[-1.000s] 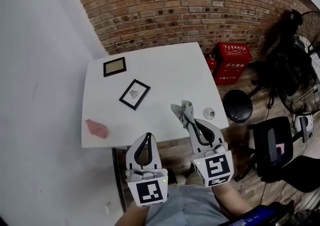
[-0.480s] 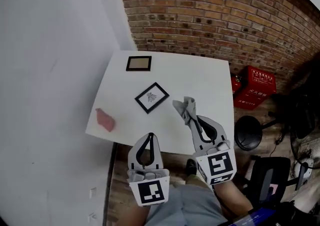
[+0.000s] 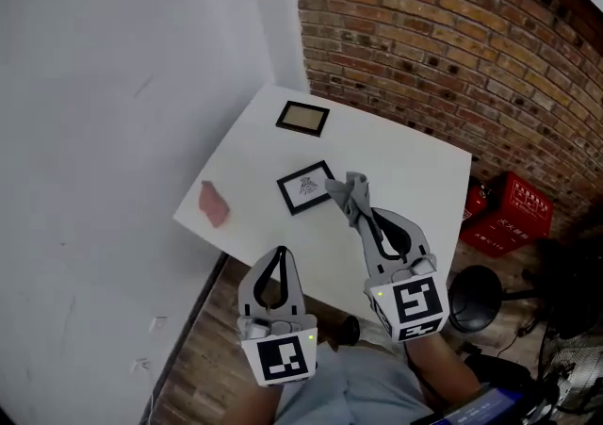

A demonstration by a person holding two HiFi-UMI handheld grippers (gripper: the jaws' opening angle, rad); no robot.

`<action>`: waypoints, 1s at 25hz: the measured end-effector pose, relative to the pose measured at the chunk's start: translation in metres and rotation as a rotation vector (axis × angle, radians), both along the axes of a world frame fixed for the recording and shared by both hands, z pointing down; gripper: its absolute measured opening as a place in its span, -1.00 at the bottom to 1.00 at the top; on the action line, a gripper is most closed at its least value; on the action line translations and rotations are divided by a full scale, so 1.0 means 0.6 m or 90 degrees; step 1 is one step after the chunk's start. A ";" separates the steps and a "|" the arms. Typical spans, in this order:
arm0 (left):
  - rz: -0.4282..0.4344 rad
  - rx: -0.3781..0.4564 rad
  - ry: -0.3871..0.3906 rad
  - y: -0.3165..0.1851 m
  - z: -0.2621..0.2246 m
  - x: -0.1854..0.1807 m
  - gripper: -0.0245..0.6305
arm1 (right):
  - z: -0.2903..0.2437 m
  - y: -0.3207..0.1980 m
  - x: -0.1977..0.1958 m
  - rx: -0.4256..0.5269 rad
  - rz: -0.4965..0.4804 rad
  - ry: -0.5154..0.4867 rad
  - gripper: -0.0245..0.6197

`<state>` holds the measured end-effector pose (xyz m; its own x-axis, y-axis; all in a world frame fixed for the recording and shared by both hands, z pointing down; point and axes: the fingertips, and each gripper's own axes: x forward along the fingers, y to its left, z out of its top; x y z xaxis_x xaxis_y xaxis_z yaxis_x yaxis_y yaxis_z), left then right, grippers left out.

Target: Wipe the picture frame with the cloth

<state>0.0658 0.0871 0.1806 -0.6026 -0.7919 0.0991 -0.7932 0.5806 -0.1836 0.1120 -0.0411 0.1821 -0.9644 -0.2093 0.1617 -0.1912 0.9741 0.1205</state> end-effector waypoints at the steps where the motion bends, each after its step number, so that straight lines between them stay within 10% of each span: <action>1: -0.014 0.002 -0.002 -0.001 -0.001 0.000 -0.90 | -0.002 -0.003 -0.003 0.003 -0.013 -0.001 -0.84; 25: -0.096 -0.036 0.064 -0.043 0.091 -0.149 -0.90 | 0.092 -0.035 -0.171 -0.037 -0.091 0.072 -0.84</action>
